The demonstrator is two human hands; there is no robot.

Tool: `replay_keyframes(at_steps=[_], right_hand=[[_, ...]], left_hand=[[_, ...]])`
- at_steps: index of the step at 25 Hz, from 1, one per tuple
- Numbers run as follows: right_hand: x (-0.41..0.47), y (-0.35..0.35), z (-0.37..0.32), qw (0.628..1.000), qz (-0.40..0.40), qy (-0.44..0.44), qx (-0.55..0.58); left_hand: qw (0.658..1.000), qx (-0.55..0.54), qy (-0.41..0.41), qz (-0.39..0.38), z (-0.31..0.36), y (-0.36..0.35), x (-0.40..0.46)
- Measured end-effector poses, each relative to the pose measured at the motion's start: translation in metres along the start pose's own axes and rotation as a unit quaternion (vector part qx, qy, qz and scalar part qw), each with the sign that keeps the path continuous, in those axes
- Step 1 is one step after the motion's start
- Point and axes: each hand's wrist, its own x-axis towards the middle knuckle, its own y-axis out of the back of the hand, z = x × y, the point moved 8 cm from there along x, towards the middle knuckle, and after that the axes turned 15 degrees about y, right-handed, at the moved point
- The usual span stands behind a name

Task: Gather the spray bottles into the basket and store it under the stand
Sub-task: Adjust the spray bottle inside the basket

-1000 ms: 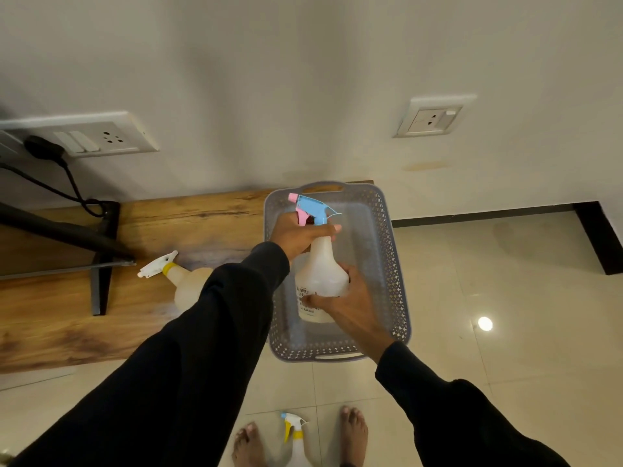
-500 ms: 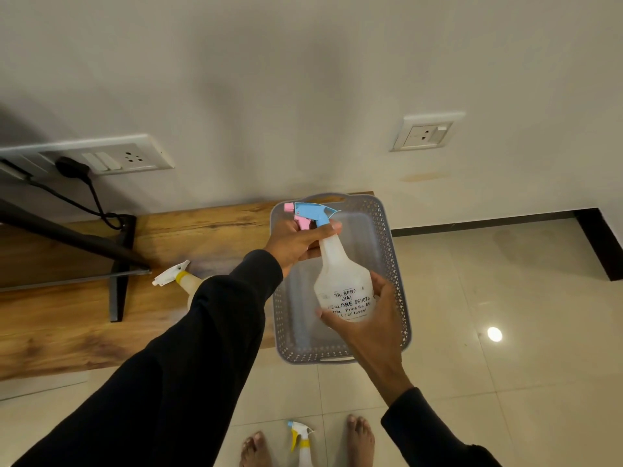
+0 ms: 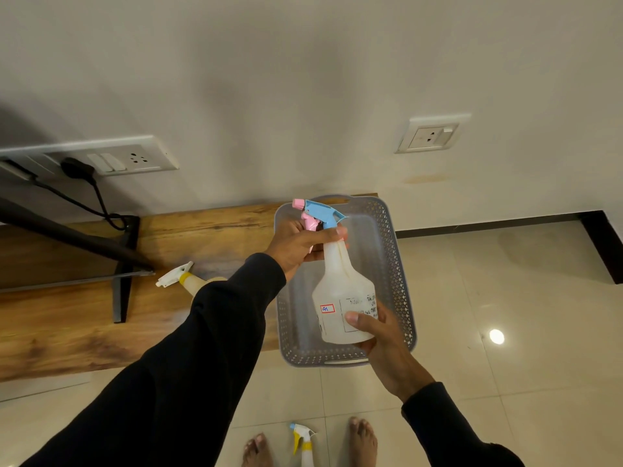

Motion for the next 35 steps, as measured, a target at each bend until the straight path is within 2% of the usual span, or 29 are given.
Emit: replay_keyframes(at_steps=[2, 4, 7, 11, 15, 21, 26, 30, 35], right_hand=[[-0.001, -0.002, 0.004, 1.000, -0.011, -0.009, 0.023], [0.001, 0.000, 0.004, 1.000, -0.007, -0.010, -0.002], [0.011, 0.007, -0.010, 0.987, 0.032, 0.036, -0.152], [0.036, 0.021, -0.032, 0.928, 0.113, 0.124, -0.331], [0.075, 0.028, -0.055, 0.876, 0.150, 0.193, -0.416], [0.142, 0.049, -0.038, 0.859, 0.181, 0.196, -0.437], [0.164, 0.067, -0.008, 0.874, 0.172, 0.167, -0.422], [0.176, 0.074, 0.000, 0.886, 0.175, 0.168, -0.396], [0.180, 0.075, 0.001, 0.879, 0.181, 0.176, -0.405]], left_hand=[[1.000, -0.001, 0.008, -0.007, -0.002, -0.003, 0.002], [1.000, 0.003, 0.008, -0.012, -0.001, -0.006, 0.004], [0.999, 0.022, -0.005, -0.028, 0.008, -0.015, 0.005], [0.993, 0.107, -0.037, -0.030, 0.034, -0.030, 0.008], [0.976, 0.188, -0.105, 0.007, 0.067, -0.034, 0.020], [0.951, 0.265, -0.146, 0.062, 0.074, -0.035, 0.060], [0.953, 0.259, -0.125, 0.096, 0.052, -0.029, 0.087], [0.953, 0.260, -0.124, 0.093, 0.049, -0.032, 0.095], [0.953, 0.257, -0.130, 0.092, 0.048, -0.029, 0.098]])
